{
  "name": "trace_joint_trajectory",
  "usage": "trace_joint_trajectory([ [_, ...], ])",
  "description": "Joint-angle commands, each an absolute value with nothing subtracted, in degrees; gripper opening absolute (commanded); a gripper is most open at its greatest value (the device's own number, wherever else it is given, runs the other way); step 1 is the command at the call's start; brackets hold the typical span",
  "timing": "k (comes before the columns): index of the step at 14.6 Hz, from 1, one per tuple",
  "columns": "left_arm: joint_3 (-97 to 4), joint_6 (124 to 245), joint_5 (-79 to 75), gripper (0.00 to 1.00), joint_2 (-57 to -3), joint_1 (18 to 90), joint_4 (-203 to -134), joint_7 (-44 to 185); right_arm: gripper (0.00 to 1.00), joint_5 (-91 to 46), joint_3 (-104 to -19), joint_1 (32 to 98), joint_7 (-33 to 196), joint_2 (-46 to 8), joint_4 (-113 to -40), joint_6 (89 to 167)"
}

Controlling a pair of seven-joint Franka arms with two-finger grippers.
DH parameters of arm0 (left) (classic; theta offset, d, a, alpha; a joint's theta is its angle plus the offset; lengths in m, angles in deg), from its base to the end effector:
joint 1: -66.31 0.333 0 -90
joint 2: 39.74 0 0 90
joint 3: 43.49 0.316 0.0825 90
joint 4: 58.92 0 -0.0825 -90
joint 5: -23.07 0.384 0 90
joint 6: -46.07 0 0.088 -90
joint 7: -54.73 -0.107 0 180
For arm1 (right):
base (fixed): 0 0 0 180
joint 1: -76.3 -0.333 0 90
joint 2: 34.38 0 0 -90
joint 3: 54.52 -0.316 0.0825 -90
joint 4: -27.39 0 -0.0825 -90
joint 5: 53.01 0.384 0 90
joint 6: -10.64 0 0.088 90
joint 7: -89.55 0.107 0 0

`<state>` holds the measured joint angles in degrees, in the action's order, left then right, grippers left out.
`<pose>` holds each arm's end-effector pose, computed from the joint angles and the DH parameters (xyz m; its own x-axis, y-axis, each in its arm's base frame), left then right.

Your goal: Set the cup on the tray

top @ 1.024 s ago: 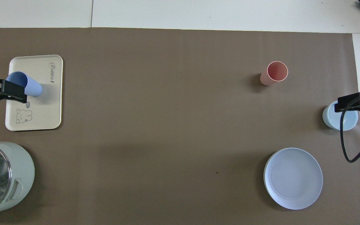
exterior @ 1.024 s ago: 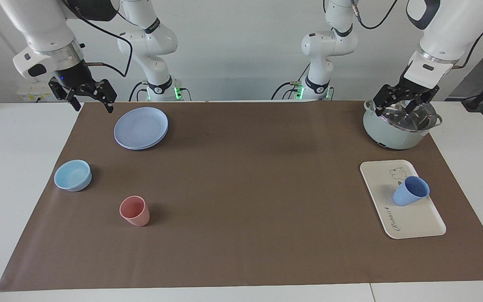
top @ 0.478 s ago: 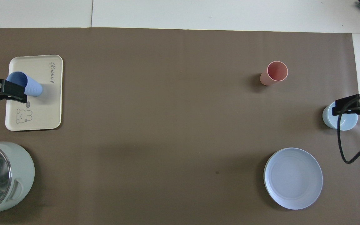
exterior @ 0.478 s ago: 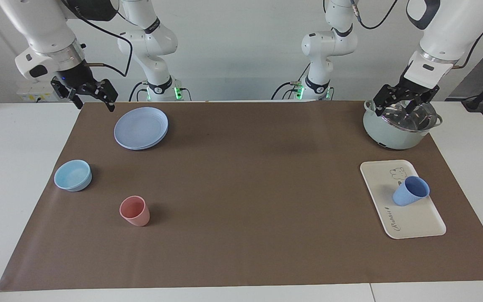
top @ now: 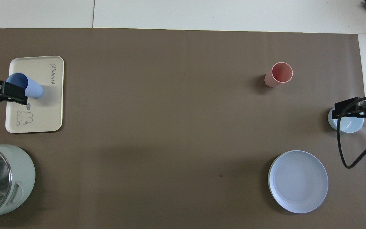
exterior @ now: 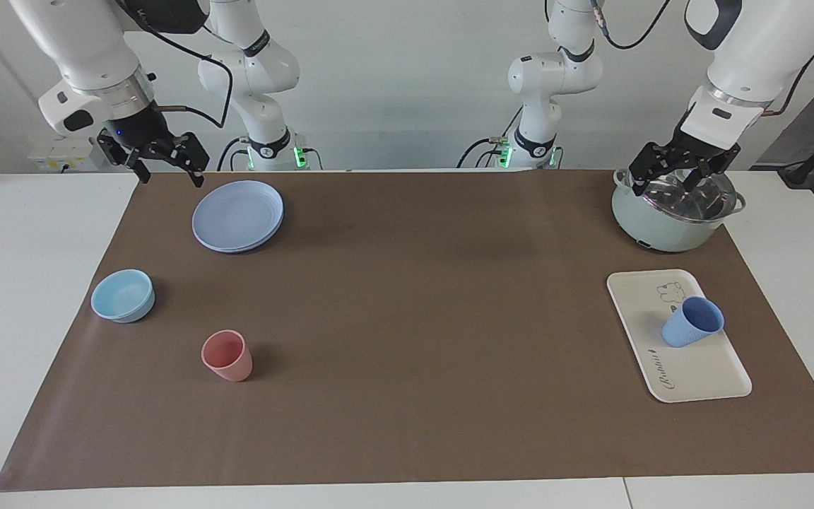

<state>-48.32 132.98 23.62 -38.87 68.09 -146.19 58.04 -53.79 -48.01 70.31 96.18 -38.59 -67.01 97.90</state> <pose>0.5534 -0.0280 0.6338 0.9998 0.0050 -0.0209 0.0048 -0.9999 -0.0095 0.5258 -0.0085 0.6238 0.9909 -0.1244 -0.0506 -0.1240 -0.9922 0.0112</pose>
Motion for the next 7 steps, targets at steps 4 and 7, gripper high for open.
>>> trace_joint_trajectory([
  [4, -47.8, 133.8, 23.0, 1.0, -40.1, 67.9, -147.4, 57.3, 1.0, -54.1, -47.8, 69.4, 97.6, -39.6, -67.8, 97.0],
  [7, -47.9, 134.1, 23.0, 1.0, -40.0, 67.5, -147.4, 57.4, 1.0, -54.2, -47.8, 69.3, 97.6, -39.6, -67.8, 97.0],
])
